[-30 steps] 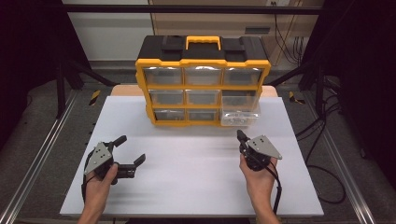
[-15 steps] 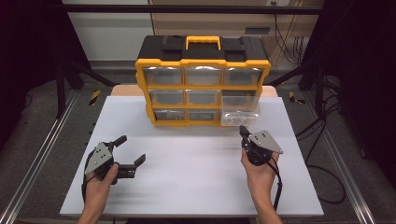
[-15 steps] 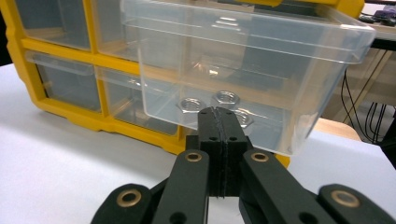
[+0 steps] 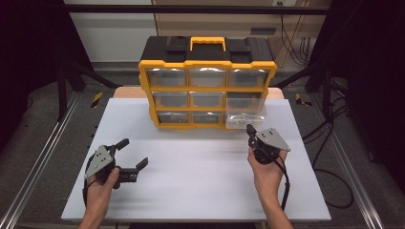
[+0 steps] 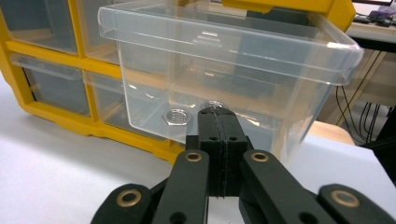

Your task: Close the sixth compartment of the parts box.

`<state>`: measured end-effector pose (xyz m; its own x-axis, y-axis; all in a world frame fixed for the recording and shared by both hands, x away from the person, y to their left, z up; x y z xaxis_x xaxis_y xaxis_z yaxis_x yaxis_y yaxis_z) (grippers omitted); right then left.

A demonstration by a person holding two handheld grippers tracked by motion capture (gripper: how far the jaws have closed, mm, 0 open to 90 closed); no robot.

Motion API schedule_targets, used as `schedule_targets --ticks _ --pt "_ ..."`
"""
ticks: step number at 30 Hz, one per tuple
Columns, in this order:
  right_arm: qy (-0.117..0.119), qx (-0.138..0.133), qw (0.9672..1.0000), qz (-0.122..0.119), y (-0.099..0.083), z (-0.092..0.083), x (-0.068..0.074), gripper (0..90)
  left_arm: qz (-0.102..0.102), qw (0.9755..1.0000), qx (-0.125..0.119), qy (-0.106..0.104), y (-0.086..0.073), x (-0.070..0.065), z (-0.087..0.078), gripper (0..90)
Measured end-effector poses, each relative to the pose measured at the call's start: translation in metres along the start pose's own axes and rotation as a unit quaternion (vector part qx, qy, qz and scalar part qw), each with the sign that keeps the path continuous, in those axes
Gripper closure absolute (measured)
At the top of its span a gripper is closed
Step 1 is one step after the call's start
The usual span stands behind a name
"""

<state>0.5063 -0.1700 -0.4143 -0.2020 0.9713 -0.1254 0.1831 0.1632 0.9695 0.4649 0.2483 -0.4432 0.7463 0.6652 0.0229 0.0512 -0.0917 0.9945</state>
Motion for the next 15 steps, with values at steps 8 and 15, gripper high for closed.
schedule_targets --ticks 8,15 --pt "-0.004 -0.002 1.0 -0.006 0.0039 0.0023 -0.0007 90.0 0.004 1.0 -0.003 0.001 0.0008 -0.0004 -0.0017 0.7" --pt "-0.008 0.003 0.9999 -0.007 0.0047 0.0047 -0.0026 90.0 0.004 1.0 -0.001 0.003 0.0005 -0.0002 -0.0018 0.7"
Point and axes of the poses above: each handheld gripper's, and its own axes: z roughly forward along the jaws, y roughly out of its top, x roughly to its left, the point moved 4 cm from there along z, roughly forward along the jaws, and after that the axes turned 5 degrees about -y, right-handed, at the moved point
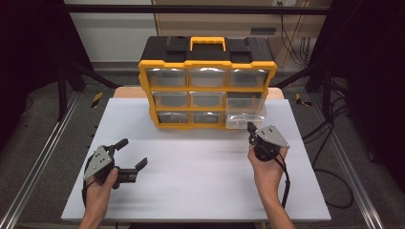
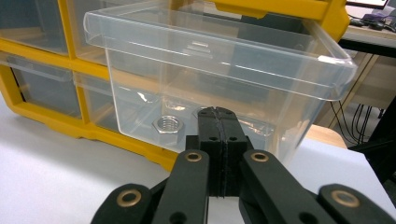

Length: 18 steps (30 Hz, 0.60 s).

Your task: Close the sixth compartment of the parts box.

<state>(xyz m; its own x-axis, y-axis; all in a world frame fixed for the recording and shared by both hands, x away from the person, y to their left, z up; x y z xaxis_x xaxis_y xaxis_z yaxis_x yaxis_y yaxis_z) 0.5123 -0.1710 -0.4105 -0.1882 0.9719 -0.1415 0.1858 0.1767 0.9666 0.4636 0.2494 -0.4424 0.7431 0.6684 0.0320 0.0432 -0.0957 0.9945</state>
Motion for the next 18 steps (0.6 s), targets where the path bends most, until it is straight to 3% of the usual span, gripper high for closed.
schedule_targets --ticks 18 --pt "0.0 0.002 1.0 -0.004 0.0079 0.0046 -0.0027 90.0 -0.002 1.0 -0.001 0.003 -0.0001 0.0005 -0.0002 0.7"
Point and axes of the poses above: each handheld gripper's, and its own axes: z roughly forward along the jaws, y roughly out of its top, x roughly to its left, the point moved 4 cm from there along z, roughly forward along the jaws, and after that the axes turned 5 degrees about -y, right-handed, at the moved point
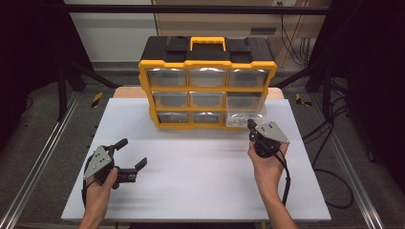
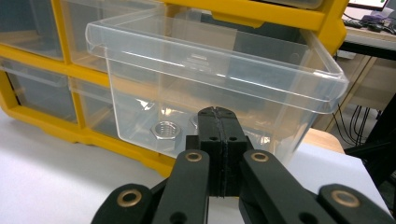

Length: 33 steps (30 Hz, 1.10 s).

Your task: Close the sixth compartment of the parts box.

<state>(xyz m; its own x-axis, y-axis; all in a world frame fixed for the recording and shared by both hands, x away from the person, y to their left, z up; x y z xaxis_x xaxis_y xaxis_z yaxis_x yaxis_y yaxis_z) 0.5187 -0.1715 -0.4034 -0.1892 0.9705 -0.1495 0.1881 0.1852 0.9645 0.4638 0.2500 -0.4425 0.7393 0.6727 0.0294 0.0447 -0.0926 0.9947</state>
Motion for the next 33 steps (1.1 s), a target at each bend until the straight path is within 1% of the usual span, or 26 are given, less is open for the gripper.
schedule_targets --ticks 6,9,12,18,24,27,31,33 --pt "-0.003 0.003 1.0 0.002 0.002 0.005 -0.001 90.0 0.0 1.0 0.0 0.0 0.0 0.0 0.0 0.7" --pt "-0.004 0.004 1.0 0.001 0.003 0.007 -0.002 90.0 0.002 1.0 0.001 0.0 0.0 0.001 -0.001 0.7" --pt "-0.004 0.004 1.0 -0.005 0.004 0.01 -0.002 90.0 0.002 1.0 0.002 0.0 0.0 0.001 -0.001 0.7" --pt "-0.005 0.008 0.9999 -0.004 0.006 0.014 -0.004 90.0 0.003 1.0 0.001 0.0 0.001 0.001 -0.001 0.7" --pt "-0.008 0.01 0.9999 -0.001 0.008 0.019 -0.003 90.0 0.002 1.0 0.001 0.0 0.001 0.001 -0.001 0.7" --pt "-0.01 0.01 0.9999 -0.002 0.008 0.021 -0.001 90.0 0.002 1.0 0.001 0.001 0.0 0.001 -0.001 0.7" --pt "-0.011 0.013 0.9998 -0.01 0.007 0.024 0.001 90.0 0.003 1.0 0.002 0.001 0.0 0.001 -0.001 0.7" --pt "-0.013 0.014 0.9998 -0.01 0.007 0.025 0.001 90.0 0.003 1.0 0.001 0.0 0.001 0.001 -0.001 0.7"
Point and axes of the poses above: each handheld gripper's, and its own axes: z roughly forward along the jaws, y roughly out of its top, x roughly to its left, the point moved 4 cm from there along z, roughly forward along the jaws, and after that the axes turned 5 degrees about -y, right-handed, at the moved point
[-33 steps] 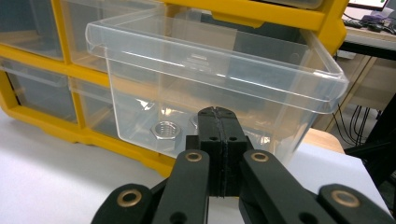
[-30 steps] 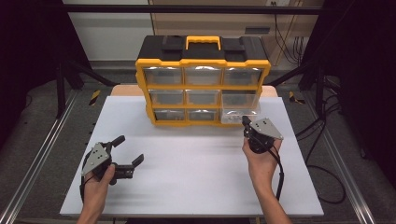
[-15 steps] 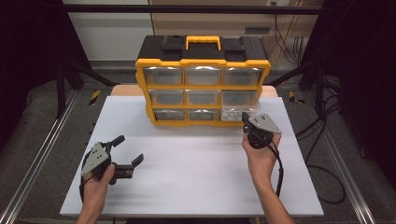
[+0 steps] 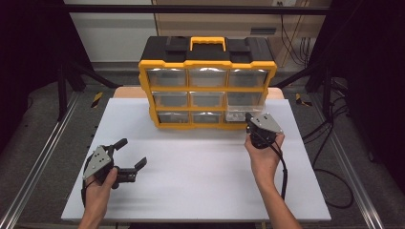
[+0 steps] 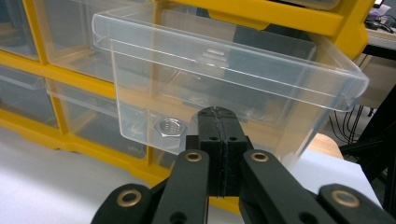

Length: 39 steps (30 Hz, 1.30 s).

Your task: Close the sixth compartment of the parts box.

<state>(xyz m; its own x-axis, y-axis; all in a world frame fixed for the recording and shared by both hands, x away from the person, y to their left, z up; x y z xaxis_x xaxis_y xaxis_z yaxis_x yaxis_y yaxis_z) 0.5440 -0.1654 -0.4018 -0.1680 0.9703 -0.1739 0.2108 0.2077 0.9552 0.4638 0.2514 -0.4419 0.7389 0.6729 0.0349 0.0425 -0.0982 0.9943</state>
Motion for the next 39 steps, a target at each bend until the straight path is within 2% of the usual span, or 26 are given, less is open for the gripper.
schedule_targets --ticks 39 --pt "0.0 0.013 0.9999 -0.003 0.006 0.014 0.002 90.0 -0.002 1.0 -0.003 0.001 0.0 0.0 0.0 0.8"
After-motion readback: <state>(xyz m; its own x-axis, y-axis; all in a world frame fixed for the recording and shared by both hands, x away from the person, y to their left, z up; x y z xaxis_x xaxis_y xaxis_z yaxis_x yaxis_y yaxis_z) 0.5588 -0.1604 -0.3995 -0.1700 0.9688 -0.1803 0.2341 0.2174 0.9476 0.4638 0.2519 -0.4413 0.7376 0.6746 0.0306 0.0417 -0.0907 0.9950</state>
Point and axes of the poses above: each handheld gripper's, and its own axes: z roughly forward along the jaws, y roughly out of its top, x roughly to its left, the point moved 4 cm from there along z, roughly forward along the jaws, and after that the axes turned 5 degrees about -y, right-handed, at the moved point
